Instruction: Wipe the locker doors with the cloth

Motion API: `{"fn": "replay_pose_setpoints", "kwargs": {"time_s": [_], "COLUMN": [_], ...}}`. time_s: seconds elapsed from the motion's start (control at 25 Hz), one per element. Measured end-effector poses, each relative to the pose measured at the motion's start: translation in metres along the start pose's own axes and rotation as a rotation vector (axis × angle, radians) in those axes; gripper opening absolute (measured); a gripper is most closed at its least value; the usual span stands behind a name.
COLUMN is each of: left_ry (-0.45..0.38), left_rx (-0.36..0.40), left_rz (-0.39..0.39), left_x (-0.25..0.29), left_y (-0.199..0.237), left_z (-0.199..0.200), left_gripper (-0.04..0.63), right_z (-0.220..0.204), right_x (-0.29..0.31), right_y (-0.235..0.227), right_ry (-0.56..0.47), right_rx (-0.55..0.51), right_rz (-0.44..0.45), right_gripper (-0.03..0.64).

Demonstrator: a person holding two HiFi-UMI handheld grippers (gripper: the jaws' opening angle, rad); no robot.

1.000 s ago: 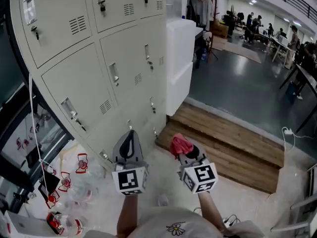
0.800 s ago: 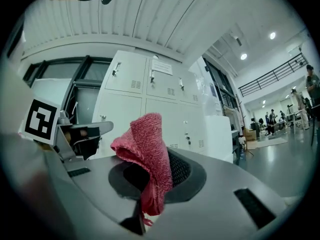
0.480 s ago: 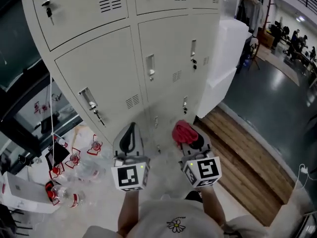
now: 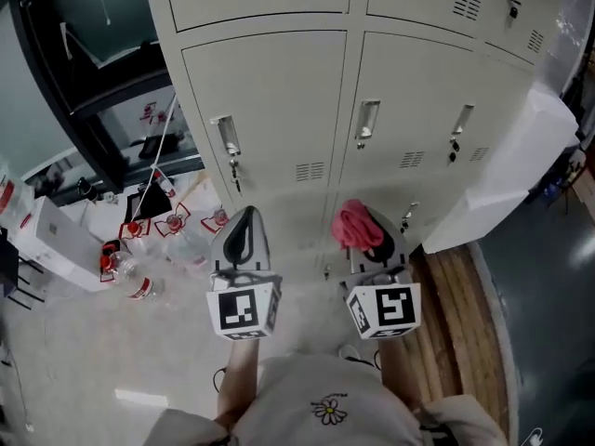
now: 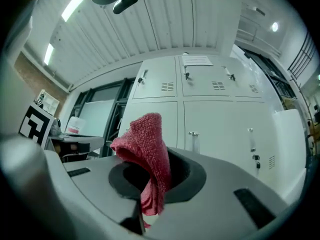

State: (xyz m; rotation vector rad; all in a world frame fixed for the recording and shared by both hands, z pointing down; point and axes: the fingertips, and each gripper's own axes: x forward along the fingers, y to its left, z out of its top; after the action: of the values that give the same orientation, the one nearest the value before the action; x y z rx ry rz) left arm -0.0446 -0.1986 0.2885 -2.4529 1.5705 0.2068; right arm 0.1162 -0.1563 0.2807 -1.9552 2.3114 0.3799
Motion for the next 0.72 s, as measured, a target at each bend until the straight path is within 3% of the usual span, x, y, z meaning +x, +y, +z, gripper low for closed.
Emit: {"fn": "replay_pose_setpoints", "kwargs": {"time_s": [0.12, 0.36, 0.72], "left_ry": [0.009, 0.037, 0.052], "left_rx": [0.02, 0.063, 0.093], "left_rz": [0.097, 0.194, 0.28], "left_x": [-0.008, -0.016, -0.026], "left_y": [-0.005, -0.02, -0.016], "left_z": [0.006, 0.004, 0.006], "left_gripper": [0.017, 0.017, 0.017], "right_z": [-0.001, -0.014, -0.027], "right_x": [0.006, 0.009, 0.01], "right_y": [-0.002, -0.017, -0.023], "right_ry": [-0.003, 0.007, 0.016], "right_rx": [-0.006, 0.072, 0.079], "right_rz": [0.092, 0.18, 0.21], "right_gripper": [0.029, 0.029, 0.029]}}
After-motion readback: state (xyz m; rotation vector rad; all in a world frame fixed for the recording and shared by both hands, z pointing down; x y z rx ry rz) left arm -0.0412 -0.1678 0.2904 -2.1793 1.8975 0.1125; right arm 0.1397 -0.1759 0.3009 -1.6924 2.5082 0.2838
